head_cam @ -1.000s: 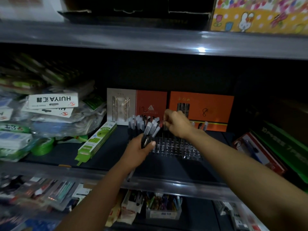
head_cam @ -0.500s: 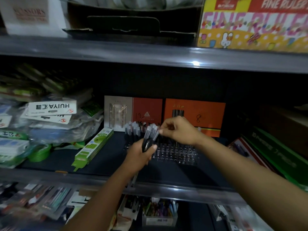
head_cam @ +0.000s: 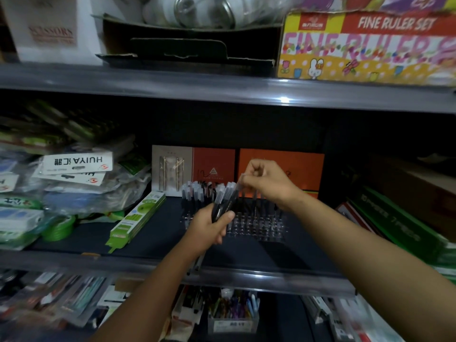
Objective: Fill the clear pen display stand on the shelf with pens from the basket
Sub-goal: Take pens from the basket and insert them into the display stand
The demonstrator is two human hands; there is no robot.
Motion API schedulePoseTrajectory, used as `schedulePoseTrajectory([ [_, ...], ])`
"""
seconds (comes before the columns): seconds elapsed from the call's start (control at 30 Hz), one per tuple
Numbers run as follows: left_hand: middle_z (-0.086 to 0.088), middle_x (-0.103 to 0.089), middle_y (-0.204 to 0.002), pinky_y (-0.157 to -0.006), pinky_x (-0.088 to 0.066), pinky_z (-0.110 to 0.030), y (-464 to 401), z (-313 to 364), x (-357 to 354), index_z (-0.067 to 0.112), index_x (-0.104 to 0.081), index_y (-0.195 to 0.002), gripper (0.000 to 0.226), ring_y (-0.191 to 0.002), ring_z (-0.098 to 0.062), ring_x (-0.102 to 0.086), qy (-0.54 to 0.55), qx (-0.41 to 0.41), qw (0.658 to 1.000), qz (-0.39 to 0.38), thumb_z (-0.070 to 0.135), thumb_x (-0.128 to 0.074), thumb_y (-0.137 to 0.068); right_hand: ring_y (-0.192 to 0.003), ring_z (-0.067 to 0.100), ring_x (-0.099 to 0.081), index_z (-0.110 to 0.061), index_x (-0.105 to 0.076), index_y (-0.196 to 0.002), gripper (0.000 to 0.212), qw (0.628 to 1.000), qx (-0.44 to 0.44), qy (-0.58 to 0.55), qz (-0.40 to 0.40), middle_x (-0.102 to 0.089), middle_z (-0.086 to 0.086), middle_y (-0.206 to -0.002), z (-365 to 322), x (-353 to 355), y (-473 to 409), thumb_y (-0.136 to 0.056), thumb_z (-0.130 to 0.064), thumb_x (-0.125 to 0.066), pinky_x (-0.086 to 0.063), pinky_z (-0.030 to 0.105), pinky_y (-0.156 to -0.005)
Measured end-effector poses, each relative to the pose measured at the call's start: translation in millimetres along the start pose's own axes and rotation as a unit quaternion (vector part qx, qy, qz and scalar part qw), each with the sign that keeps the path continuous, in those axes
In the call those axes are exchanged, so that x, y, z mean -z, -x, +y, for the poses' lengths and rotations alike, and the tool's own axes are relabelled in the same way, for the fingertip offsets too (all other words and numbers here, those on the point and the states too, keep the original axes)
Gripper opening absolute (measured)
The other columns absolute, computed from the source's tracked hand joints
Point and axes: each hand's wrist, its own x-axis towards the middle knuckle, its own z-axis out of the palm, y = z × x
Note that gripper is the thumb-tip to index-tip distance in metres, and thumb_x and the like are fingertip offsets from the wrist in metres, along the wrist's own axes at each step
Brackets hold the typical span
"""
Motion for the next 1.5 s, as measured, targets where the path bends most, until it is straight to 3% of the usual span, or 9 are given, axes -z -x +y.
schedulePoseTrajectory([
  [0.1, -0.001, -0.054, -0.055, -0.046, -0.043, -0.023, 3, -4, 5, 0.023, -0.051, -0.075, 0.019, -0.041, -0.010, -0.049, -0.025, 0.014, 1.000, 0.001, 0.024, -0.055, -0.094, -0.056, 0.006, -0.064, -0.006, -0.049, -0.070, 0.022, 0.998, 0.004, -0.030, 0.060, -0.066, 0.015, -0.069, -4, 6, -5, -0.085, 0.006, -0.059, -0.048, 0.022, -0.052],
  [0.23, -0.003, -0.053, -0.053, -0.044, -0.041, -0.019, 5, -14, 15, 0.017, -0.049, -0.070, 0.025, -0.038, -0.006, -0.046, -0.051, 0.036, 0.998, 0.032, 0.022, -0.055, -0.094, -0.066, 0.026, -0.057, -0.004, -0.054, -0.079, 0.012, 0.994, -0.002, -0.014, 0.108, -0.060, 0.026, -0.075, -1, 15, -15, -0.083, 0.003, -0.064, -0.049, 0.024, -0.061],
  [0.33, -0.001, -0.053, -0.051, -0.043, -0.041, -0.017, 4, -17, 19, 0.015, -0.049, -0.069, 0.026, -0.037, -0.006, -0.047, -0.064, 0.036, 0.996, 0.049, 0.021, -0.055, -0.094, -0.063, 0.023, -0.051, -0.007, -0.058, -0.091, 0.010, 0.993, 0.000, 0.013, 0.114, -0.054, 0.015, -0.067, 7, 15, -20, -0.085, -0.001, -0.062, -0.047, 0.032, -0.060],
  [0.47, 0.001, -0.053, -0.051, -0.043, -0.041, -0.016, 1, -17, 22, 0.013, -0.050, -0.068, 0.027, -0.038, -0.005, -0.047, -0.056, 0.022, 0.996, 0.061, 0.021, -0.056, -0.093, -0.060, 0.020, -0.063, -0.013, -0.059, -0.089, 0.009, 0.987, 0.045, 0.101, 0.120, -0.068, 0.012, -0.076, 16, 3, -21, -0.088, -0.004, -0.061, -0.051, 0.027, -0.051],
  [0.77, 0.003, -0.054, -0.051, -0.044, -0.041, -0.016, -6, -19, 23, 0.017, -0.048, -0.068, 0.028, -0.038, -0.005, -0.048, -0.072, 0.011, 0.996, 0.056, 0.023, -0.055, -0.094, -0.072, 0.022, -0.065, -0.012, -0.058, -0.094, 0.007, 0.971, 0.111, 0.197, 0.081, -0.066, 0.007, -0.079, 37, -23, -30, -0.090, -0.008, -0.062, -0.056, 0.043, -0.064],
  [1.27, 0.003, -0.052, -0.051, -0.045, -0.042, -0.018, -9, -28, 23, 0.019, -0.048, -0.068, 0.027, -0.039, -0.005, -0.047, -0.046, 0.003, 0.998, 0.051, 0.024, -0.055, -0.093, -0.073, 0.020, -0.064, -0.009, -0.058, -0.099, 0.010, 0.967, 0.111, 0.223, 0.053, -0.065, 0.005, -0.080, 48, -32, -38, -0.091, -0.006, -0.062, -0.057, 0.039, -0.066],
  [1.5, 0.001, -0.052, -0.053, -0.043, -0.040, -0.015, -9, -28, 22, 0.019, -0.047, -0.068, 0.027, -0.039, -0.001, -0.047, -0.042, 0.007, 0.998, 0.049, 0.024, -0.056, -0.093, -0.076, 0.016, -0.066, -0.011, -0.065, -0.088, 0.004, 0.968, 0.075, 0.239, 0.011, -0.069, 0.002, -0.079, 64, -38, -36, -0.090, -0.007, -0.065, -0.058, 0.040, -0.072],
])
